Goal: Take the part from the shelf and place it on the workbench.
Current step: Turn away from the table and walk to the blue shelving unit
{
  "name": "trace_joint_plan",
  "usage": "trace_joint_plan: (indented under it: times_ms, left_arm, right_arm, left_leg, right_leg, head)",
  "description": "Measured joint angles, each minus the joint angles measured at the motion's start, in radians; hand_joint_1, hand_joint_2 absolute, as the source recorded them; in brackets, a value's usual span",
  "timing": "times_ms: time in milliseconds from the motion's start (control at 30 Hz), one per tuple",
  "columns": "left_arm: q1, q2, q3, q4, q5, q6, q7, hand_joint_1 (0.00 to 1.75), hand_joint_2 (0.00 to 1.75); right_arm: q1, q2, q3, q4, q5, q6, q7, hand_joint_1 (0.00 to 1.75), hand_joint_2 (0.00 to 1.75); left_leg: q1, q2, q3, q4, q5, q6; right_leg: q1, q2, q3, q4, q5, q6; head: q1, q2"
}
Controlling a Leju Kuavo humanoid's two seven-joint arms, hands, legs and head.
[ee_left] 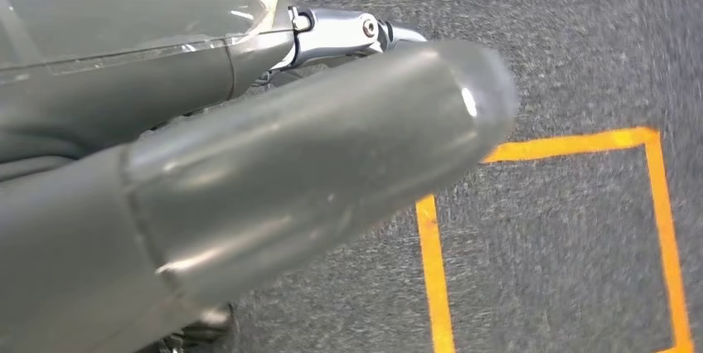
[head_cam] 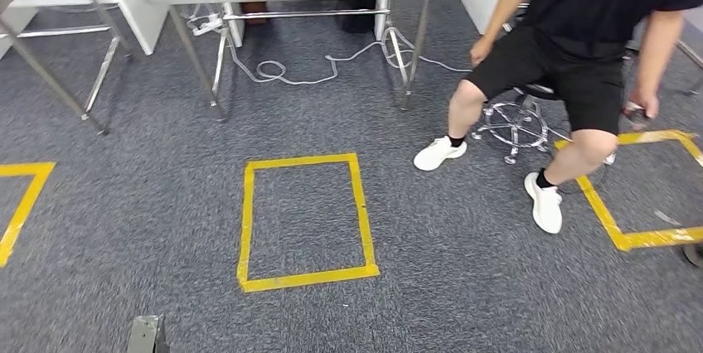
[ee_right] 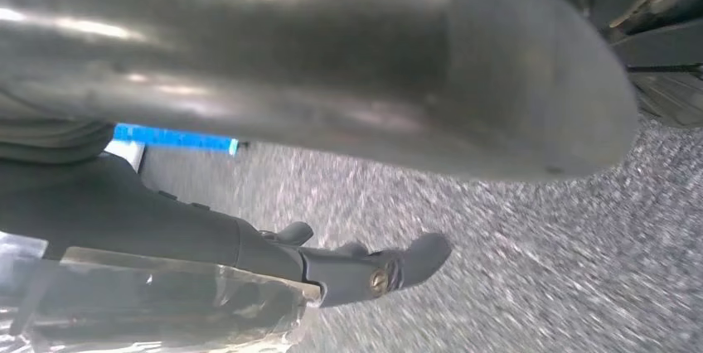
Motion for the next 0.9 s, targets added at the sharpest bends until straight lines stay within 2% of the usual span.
trace_joint_plan:
  times_ms: [33, 67, 100, 133, 167, 200, 233, 267, 300, 333, 367, 400, 467, 500, 533, 567, 600, 633, 700, 767, 800, 833, 867, 900]
  left_arm:
    - [0.002, 0.000, 0.000, 0.001, 0.000, 0.000, 0.000, 0.00, 0.00]
    - [0.004, 0.000, 0.000, 0.003, 0.000, 0.000, 0.000, 0.00, 0.00]
    - [0.005, 0.000, 0.001, 0.005, -0.001, 0.000, 0.000, 0.00, 0.00]
    - [0.006, 0.000, 0.001, 0.006, -0.001, 0.000, -0.001, 0.00, 0.00]
    - [0.007, 0.000, 0.001, 0.007, -0.001, 0.000, -0.001, 0.00, 0.00]
    - [0.008, 0.000, 0.001, 0.007, -0.001, 0.000, -0.001, 0.00, 0.00]
    - [0.008, 0.000, 0.001, 0.007, -0.001, 0.000, -0.002, 0.00, 0.00]
    - [0.008, 0.001, 0.001, 0.007, -0.001, 0.001, -0.003, 0.00, 0.00]
    - [0.008, 0.001, 0.001, 0.007, -0.001, 0.001, -0.003, 0.00, 0.00]
    - [0.008, 0.001, 0.001, 0.007, -0.001, 0.002, -0.004, 0.00, 0.00]
    - [0.007, 0.001, 0.001, 0.007, -0.001, 0.002, -0.005, 0.00, 0.00]
    - [0.008, 0.000, 0.001, 0.007, -0.001, 0.003, -0.007, 0.00, 0.00]
    - [0.014, 0.001, 0.001, 0.008, -0.002, 0.003, -0.012, 0.00, 0.00]
    - [0.019, 0.002, 0.001, 0.010, -0.003, 0.003, -0.014, 0.00, 0.00]
    - [0.024, 0.004, 0.002, 0.012, -0.005, 0.003, -0.015, 0.00, 0.00]
    - [0.027, 0.004, 0.002, 0.014, -0.006, 0.002, -0.016, 0.00, 0.00]
    - [0.029, 0.005, 0.002, 0.015, -0.007, 0.002, -0.016, 0.00, 0.00]
    - [0.029, 0.007, 0.002, 0.016, -0.007, 0.002, -0.016, 0.00, 0.00]
    - [0.028, 0.010, 0.004, 0.016, -0.007, 0.003, -0.015, 0.00, 0.00]
    - [0.028, 0.013, 0.008, 0.018, -0.005, 0.003, -0.012, 0.00, 0.00]
    - [0.028, 0.014, 0.010, 0.019, -0.005, 0.003, -0.010, 0.00, 0.00]
    - [0.027, 0.014, 0.011, 0.020, -0.004, 0.002, -0.008, 0.00, 0.00]
    - [0.026, 0.014, 0.012, 0.020, -0.004, 0.000, -0.005, 0.00, 0.00]
    - [0.025, 0.014, 0.013, 0.020, -0.005, -0.002, -0.002, 0.00, 0.00]
  right_arm:
    - [0.001, 0.000, 0.000, 0.000, 0.000, -0.001, 0.000, 0.00, 0.00]
    - [0.003, 0.001, 0.000, 0.000, 0.001, -0.001, 0.000, 0.00, 0.00]
    - [0.006, 0.001, 0.000, 0.001, 0.002, -0.002, 0.000, 0.00, 0.00]
    - [0.008, 0.001, 0.000, 0.001, 0.003, -0.003, 0.000, 0.00, 0.00]
    - [0.009, 0.001, 0.000, 0.001, 0.004, -0.004, 0.000, 0.00, 0.00]
    - [0.009, 0.002, 0.000, 0.001, 0.005, -0.005, 0.000, 0.00, 0.00]
    - [0.008, 0.003, 0.000, 0.002, 0.006, -0.005, 0.000, 0.00, 0.00]
    - [0.008, 0.005, 0.000, 0.002, 0.007, -0.006, 0.000, 0.00, 0.00]
    - [0.009, 0.006, 0.000, 0.002, 0.007, -0.007, 0.000, 0.00, 0.00]
    - [0.011, 0.006, 0.000, 0.003, 0.007, -0.009, 0.000, 0.00, 0.00]
    - [0.013, 0.006, 0.000, 0.003, 0.003, -0.011, 0.001, 0.00, 0.00]
    - [0.014, 0.006, -0.001, 0.004, -0.006, -0.015, 0.001, 0.00, 0.00]
    - [0.014, 0.007, -0.012, 0.004, -0.053, -0.027, -0.007, 0.00, 0.00]
    - [0.014, 0.009, -0.026, 0.004, -0.088, -0.033, -0.015, 0.00, 0.00]
    - [0.014, 0.011, -0.046, 0.004, -0.122, -0.039, -0.023, 0.00, 0.00]
    - [0.016, 0.012, -0.070, 0.004, -0.150, -0.044, -0.029, 0.00, 0.00]
    - [0.018, 0.013, -0.091, 0.004, -0.167, -0.048, -0.033, 0.00, 0.00]
    - [0.019, 0.013, -0.109, 0.004, -0.175, -0.051, -0.034, 0.00, 0.00]
    - [0.018, 0.013, -0.132, 0.004, -0.176, -0.055, -0.036, 0.00, 0.00]
    - [0.011, 0.014, -0.145, 0.004, -0.171, -0.055, -0.038, 0.00, 0.00]
    - [0.008, 0.014, -0.150, 0.004, -0.169, -0.056, -0.039, 0.00, 0.00]
    - [0.006, 0.015, -0.154, 0.004, -0.171, -0.056, -0.040, 0.00, 0.00]
    - [0.005, 0.015, -0.161, 0.004, -0.179, -0.056, -0.042, 0.00, 0.00]
    - [0.002, 0.015, -0.169, 0.004, -0.191, -0.055, -0.046, 0.00, 0.00]
  left_leg:
    - [-0.001, 0.015, -0.001, 0.000, 0.000, 0.001]
    - [-0.002, 0.029, -0.002, 0.000, 0.000, 0.001]
    - [-0.002, 0.043, -0.002, 0.001, 0.000, 0.001]
    - [-0.002, 0.054, -0.002, 0.001, 0.000, -0.001]
    - [-0.003, 0.065, -0.001, 0.003, 0.000, -0.003]
    - [-0.006, 0.076, -0.001, 0.005, -0.002, -0.008]
    - [-0.009, 0.086, 0.000, 0.008, -0.004, -0.014]
    - [-0.011, 0.096, 0.002, 0.010, -0.005, -0.020]
    - [-0.011, 0.107, 0.003, 0.010, -0.006, -0.026]
    - [-0.008, 0.113, 0.004, 0.011, -0.007, -0.033]
    - [-0.003, 0.101, 0.003, 0.020, -0.016, -0.040]
    - [0.001, 0.078, -0.005, 0.042, -0.037, -0.046]
    - [0.005, 0.017, -0.045, 0.144, -0.107, -0.054]
    - [0.006, 0.000, -0.072, 0.210, -0.141, -0.055]
    - [0.006, -0.008, -0.093, 0.263, -0.162, -0.055]
    - [0.006, -0.011, -0.102, 0.288, -0.163, -0.055]
    - [0.007, -0.013, -0.095, 0.276, -0.144, -0.054]
    - [0.008, -0.018, -0.071, 0.228, -0.112, -0.052]
    - [0.014, -0.060, -0.008, 0.099, -0.054, -0.048]
    - [0.015, -0.095, 0.021, 0.031, -0.039, -0.043]
    - [0.011, -0.094, 0.021, 0.026, -0.040, -0.038]
    - [0.008, -0.082, 0.020, 0.024, -0.036, -0.031]
    - [0.006, -0.070, 0.019, 0.020, -0.031, -0.022]
    - [0.005, -0.057, 0.018, 0.015, -0.026, -0.012]
  right_leg:
    - [-0.002, -0.004, -0.022, 0.047, -0.014, 0.002]
    - [-0.004, -0.007, -0.027, 0.063, -0.013, 0.009]
    - [-0.006, -0.012, -0.011, 0.041, 0.002, 0.019]
    - [-0.008, -0.024, 0.023, -0.017, 0.026, 0.029]
    - [-0.010, -0.051, 0.064, -0.088, 0.049, 0.036]
    - [-0.008, -0.074, 0.098, -0.149, 0.067, 0.038]
    - [-0.007, -0.090, 0.120, -0.189, 0.078, 0.034]
    - [-0.004, -0.096, 0.125, -0.205, 0.082, 0.028]
    - [-0.001, -0.083, 0.121, -0.205, 0.085, 0.021]
    - [-0.004, -0.071, 0.120, -0.206, 0.088, 0.013]
    - [-0.006, -0.060, 0.119, -0.207, 0.091, 0.006]
    - [-0.009, -0.049, 0.120, -0.208, 0.095, -0.002]
    - [-0.010, -0.028, 0.117, -0.209, 0.103, -0.014]
    - [-0.009, -0.015, 0.114, -0.209, 0.107, -0.019]
    - [-0.007, -0.002, 0.111, -0.208, 0.109, -0.021]
    - [-0.006, 0.012, 0.110, -0.208, 0.110, -0.022]
    - [-0.006, 0.026, 0.110, -0.207, 0.111, -0.021]
    - [-0.006, 0.039, 0.111, -0.206, 0.112, -0.020]
    - [-0.003, 0.064, 0.108, -0.202, 0.114, -0.015]
    - [0.000, 0.087, 0.098, -0.198, 0.119, -0.004]
    - [0.000, 0.098, 0.091, -0.199, 0.124, 0.005]
    - [-0.002, 0.107, 0.082, -0.201, 0.128, 0.013]
    - [-0.003, 0.100, 0.074, -0.197, 0.128, 0.018]
    - [-0.002, 0.079, 0.061, -0.179, 0.118, 0.020]
  head:
    - [0.000, 0.000]
    - [0.000, 0.000]
    - [0.001, 0.000]
    - [0.002, 0.000]
    - [0.004, 0.000]
    - [0.005, 0.000]
    - [0.004, 0.000]
    - [0.002, 0.000]
    - [0.000, 0.000]
    - [-0.001, 0.000]
    - [-0.001, 0.000]
    - [-0.002, 0.000]
    - [-0.003, 0.000]
    - [-0.003, 0.000]
    - [-0.004, 0.000]
    - [-0.004, 0.000]
    - [-0.004, 0.000]
    - [-0.004, 0.000]
    - [-0.003, 0.000]
    - [-0.003, 0.000]
    - [-0.002, 0.000]
    - [-0.002, 0.000]
    - [-0.002, 0.000]
    - [0.000, 0.000]
